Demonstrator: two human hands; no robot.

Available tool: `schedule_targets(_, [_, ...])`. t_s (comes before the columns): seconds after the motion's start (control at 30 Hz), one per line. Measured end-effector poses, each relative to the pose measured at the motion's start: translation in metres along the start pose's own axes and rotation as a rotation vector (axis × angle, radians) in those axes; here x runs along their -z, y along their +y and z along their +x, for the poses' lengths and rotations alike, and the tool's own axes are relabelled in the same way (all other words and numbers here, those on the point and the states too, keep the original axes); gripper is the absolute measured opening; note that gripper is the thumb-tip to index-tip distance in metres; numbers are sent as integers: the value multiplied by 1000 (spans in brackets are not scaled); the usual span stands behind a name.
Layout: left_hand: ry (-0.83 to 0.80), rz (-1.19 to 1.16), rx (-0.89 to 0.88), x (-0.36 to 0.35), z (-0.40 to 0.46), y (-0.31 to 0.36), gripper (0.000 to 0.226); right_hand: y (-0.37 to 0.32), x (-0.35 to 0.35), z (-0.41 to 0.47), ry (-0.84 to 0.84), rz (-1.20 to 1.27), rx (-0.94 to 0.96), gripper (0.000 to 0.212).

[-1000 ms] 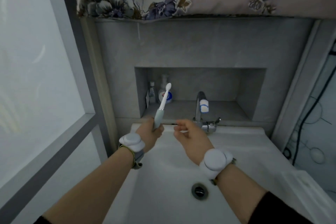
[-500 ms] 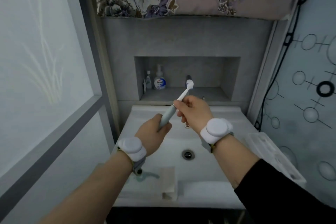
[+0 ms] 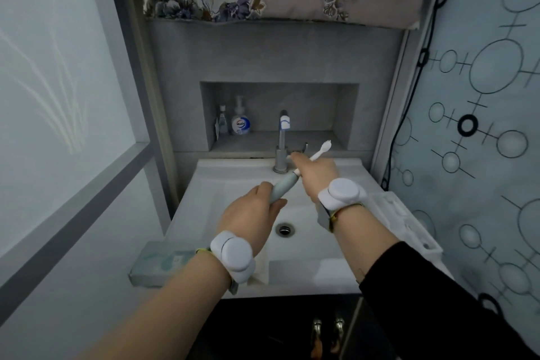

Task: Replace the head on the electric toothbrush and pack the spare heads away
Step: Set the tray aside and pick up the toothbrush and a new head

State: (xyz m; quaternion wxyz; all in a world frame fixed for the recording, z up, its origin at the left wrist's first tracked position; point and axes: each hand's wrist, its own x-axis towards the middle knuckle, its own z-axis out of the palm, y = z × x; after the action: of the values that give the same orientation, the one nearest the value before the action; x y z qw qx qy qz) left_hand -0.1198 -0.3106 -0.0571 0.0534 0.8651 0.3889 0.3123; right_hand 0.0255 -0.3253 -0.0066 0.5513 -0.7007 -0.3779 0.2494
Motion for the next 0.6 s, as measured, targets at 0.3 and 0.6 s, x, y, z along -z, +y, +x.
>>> schedule_targets(0.3, [-365,-322,91,-7,4,-4,28,32,-4,16,-25,139,5,38])
schedule_targets(0.6, [-769,-1200,350,-7,10,-8,30,43,12,30,-189,326,-29,43])
